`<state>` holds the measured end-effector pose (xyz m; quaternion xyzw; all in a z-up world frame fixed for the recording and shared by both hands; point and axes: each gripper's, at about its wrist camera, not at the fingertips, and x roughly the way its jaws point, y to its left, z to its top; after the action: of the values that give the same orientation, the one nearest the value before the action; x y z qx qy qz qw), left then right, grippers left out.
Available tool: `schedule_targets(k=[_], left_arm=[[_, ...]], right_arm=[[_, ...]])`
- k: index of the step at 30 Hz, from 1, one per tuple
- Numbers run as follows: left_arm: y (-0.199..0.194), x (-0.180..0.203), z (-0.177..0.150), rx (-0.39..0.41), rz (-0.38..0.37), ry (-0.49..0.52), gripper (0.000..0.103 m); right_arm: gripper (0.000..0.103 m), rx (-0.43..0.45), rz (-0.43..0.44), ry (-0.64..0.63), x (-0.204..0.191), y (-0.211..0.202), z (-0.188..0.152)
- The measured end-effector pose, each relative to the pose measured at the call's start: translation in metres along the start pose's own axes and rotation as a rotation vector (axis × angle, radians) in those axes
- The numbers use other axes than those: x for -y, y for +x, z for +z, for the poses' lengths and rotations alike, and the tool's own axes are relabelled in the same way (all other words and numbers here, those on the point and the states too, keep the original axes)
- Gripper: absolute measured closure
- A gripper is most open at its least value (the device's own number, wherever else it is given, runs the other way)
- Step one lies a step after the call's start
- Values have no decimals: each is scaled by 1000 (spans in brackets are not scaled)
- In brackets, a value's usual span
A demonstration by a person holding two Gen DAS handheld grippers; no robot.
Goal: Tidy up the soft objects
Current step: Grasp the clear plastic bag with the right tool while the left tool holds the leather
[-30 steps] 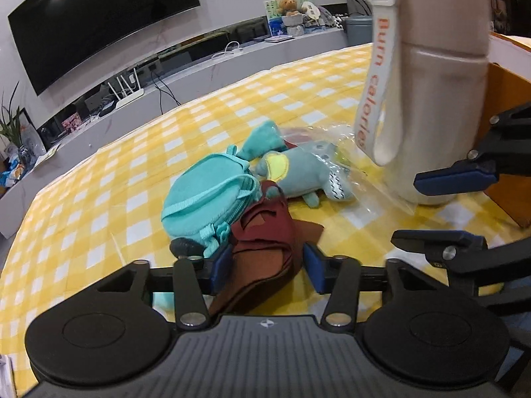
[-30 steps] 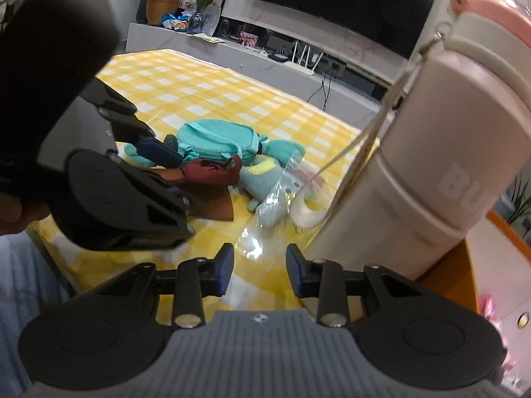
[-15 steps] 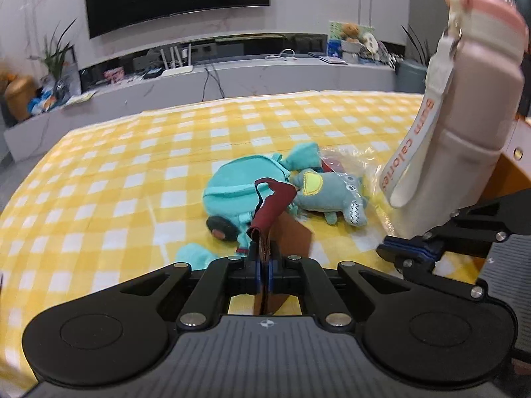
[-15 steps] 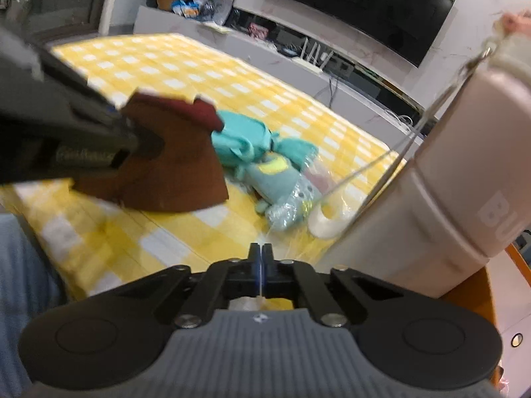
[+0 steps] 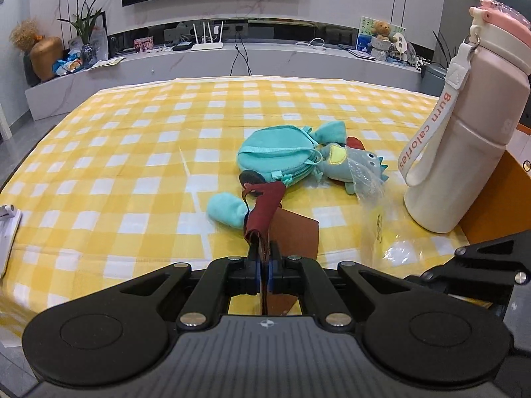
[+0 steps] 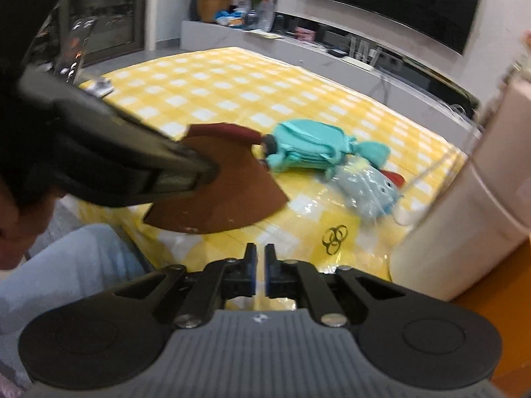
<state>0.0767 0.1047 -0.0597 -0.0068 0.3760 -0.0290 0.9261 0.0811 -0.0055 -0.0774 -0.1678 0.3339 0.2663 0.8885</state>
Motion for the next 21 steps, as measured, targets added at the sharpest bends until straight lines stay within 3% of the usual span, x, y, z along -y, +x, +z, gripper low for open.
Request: schedule_targets(k=[2, 4, 11, 15, 18, 21], left_arm=[[-1, 0, -1, 2, 3, 1, 99], [-2, 0, -3, 3, 2, -8, 99], [5, 3, -2, -15, 2, -27, 99], [9, 5, -4, -24, 9, -27, 99], [12, 5, -4, -31, 9, -29, 99], [13, 5, -4, -36, 9, -34, 99]], right_arm=[[43, 23, -6, 51, 9, -4, 2], [25, 52, -29, 110, 19, -8, 1], [14, -49, -130, 259, 39, 19, -6], [8, -85, -128, 338, 49, 32, -6], [7, -114, -92, 383, 55, 41, -8], [13, -100, -103, 345, 46, 45, -6]])
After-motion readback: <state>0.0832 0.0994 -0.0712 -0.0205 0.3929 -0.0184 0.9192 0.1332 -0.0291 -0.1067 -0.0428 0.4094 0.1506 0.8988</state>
